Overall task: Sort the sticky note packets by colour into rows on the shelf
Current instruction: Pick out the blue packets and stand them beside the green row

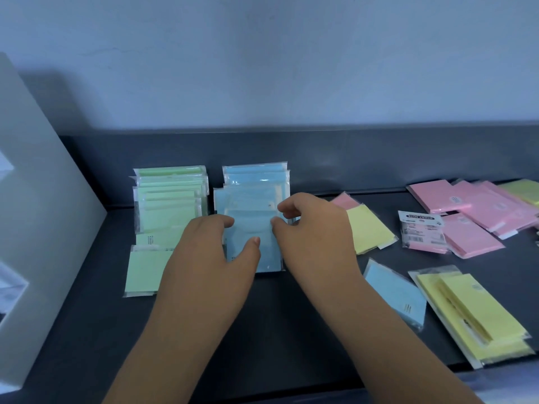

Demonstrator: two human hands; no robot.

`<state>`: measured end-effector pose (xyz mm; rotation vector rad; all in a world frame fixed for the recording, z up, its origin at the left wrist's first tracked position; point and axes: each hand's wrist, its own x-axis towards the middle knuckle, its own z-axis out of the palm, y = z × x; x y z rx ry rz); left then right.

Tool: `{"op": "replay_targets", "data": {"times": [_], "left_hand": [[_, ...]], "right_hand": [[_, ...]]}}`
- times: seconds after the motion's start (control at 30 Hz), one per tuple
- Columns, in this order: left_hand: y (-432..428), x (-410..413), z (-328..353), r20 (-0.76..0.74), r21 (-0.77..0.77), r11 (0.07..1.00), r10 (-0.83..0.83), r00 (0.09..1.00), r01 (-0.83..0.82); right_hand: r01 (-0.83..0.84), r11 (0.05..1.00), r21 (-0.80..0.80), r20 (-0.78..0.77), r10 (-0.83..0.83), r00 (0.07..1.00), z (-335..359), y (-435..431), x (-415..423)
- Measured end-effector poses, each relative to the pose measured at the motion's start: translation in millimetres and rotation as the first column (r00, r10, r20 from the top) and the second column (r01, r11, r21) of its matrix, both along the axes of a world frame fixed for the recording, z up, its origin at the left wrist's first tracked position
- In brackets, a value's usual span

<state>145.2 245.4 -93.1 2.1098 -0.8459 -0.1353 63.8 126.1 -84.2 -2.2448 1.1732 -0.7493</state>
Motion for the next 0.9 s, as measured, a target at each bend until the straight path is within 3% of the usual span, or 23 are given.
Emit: {"op": "replay_targets", "data": {"times": [0.2,0.37,0.7,0.9], "left_hand": [[3,-3,4,0.223,0.099,0.995,-0.028,0.974,0.006],[4,-9,4,0.204,0.083,0.995,-0.070,0.976,0.054],[-4,-49,11,0.275,0.048,0.979,-0.204,0.939,0.199],[-46,-101,9,0.254,0.069,0.969,-0.247,0.935,0.237]], "right_hand": [[-0.099,0.995,-0.018,-0.026,0.098,0.995,6,7,-15],[-0.166,0.984,-0.062,-0.032,0.165,0.986,5,3,-43],[-0.117,0.983,-0.140,-0.014,0.116,0.993,18,-47,-116],[-0.131,0.989,-0.071,-0.017,0.130,0.991,19,-88,-185]]}}
